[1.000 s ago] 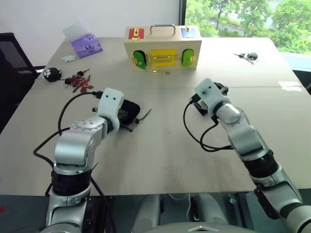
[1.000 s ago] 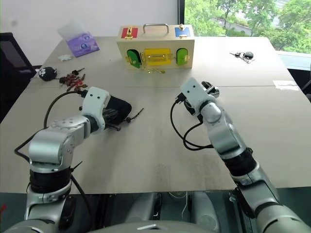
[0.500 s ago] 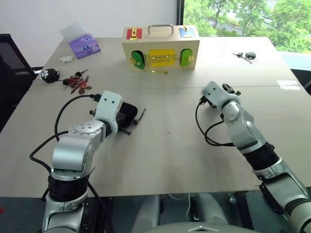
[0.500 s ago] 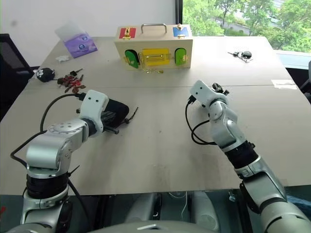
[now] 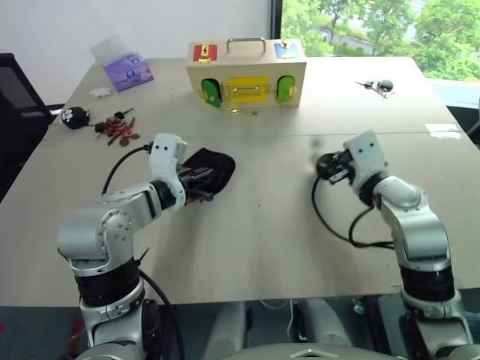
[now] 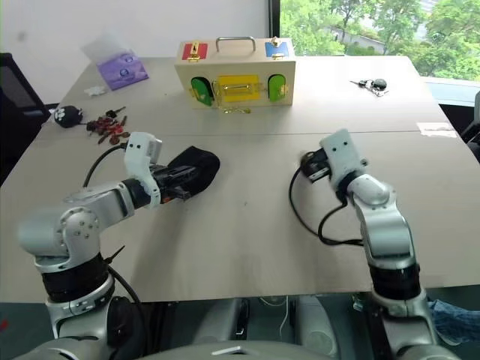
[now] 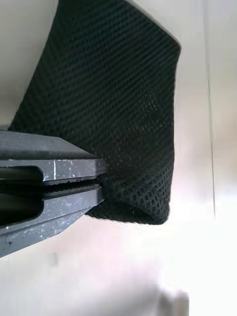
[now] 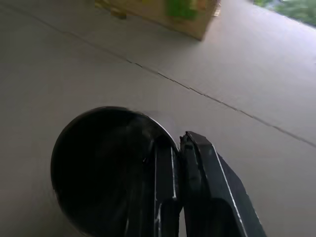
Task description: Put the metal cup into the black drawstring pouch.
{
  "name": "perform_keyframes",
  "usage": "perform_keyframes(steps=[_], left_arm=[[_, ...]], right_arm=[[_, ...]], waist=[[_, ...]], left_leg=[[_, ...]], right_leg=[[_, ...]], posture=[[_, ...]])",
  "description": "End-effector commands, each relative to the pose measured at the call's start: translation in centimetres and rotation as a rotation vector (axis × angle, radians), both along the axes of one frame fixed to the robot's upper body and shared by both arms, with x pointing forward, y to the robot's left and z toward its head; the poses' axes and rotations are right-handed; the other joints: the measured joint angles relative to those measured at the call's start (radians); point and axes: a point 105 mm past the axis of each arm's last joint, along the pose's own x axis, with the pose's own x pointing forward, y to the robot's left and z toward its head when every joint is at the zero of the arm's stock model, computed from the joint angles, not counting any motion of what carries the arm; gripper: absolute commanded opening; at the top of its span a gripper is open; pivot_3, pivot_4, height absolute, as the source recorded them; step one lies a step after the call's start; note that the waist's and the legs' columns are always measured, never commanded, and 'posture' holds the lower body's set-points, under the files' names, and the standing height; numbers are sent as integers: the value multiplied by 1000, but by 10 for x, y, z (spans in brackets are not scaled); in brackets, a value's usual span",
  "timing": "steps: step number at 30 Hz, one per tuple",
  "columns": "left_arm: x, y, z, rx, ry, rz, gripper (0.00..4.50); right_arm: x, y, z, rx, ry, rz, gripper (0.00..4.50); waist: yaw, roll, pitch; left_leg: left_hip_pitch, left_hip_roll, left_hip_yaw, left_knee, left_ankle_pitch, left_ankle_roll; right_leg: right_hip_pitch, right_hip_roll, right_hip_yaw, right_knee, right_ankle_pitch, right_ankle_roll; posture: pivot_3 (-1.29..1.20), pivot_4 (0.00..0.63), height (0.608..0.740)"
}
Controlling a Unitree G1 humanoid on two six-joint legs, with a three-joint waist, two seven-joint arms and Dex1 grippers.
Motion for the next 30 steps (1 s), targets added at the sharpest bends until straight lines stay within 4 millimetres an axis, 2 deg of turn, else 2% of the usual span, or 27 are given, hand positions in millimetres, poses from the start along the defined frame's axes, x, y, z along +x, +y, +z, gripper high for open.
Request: perform_keyframes(steps=[1, 5, 8, 11, 18, 23, 27, 30], left_arm=[[-4, -5, 3, -117, 64, -67, 0], [1, -12, -4, -158, 141, -100, 0], [5, -14, -5, -162, 161, -102, 0], [6, -22, -8, -158, 182, -128, 0], [0, -27, -10, -145, 184, -164, 0], [-2, -26, -10, -132, 178, -163, 0], [-4, -24, -12, -98, 169, -148, 0], [-4, -24, -10, -92, 157, -144, 0]], right_arm=[[-34, 19, 24, 184, -16, 213, 67], [-51, 51, 9, 350, 87, 386, 67], [-56, 66, -1, 384, 126, 455, 67], [-53, 80, -11, 427, 146, 491, 67], [-32, 93, -24, 512, 158, 467, 67], [-20, 96, -51, 428, 179, 404, 67], [-9, 97, -77, 157, 117, 331, 67], [-8, 102, -85, -28, 18, 353, 67]], waist=[[-3, 0, 0], [-4, 0, 0], [-7, 0, 0], [-7, 0, 0], [-7, 0, 0], [-7, 0, 0], [-6, 0, 0], [-9, 0, 0]], left_leg=[[0, -1, 0, 0, 0, 0], [1, -1, -1, 0, 0, 0], [2, -1, -1, 0, 1, -2], [2, -1, -1, 0, 1, -2], [2, -1, -1, 0, 2, -3], [2, -1, -1, -1, 2, -3], [2, -1, 0, -1, 2, -4], [2, -1, 0, -1, 2, -4]], right_leg=[[0, 0, 0, 0, 0, 0], [1, -1, -1, 0, 0, 0], [0, 0, -1, 1, 0, 0], [0, 0, 0, 1, 0, 0], [0, -1, 0, 0, 0, 0], [0, 0, 0, 1, 0, 0], [0, -1, 0, 0, 0, 0], [0, -1, 0, 0, 0, 0]], posture=[[0, 150, 740], [0, 150, 740], [0, 150, 740], [0, 150, 740], [0, 150, 740], [0, 150, 740], [0, 150, 740], [0, 150, 740]])
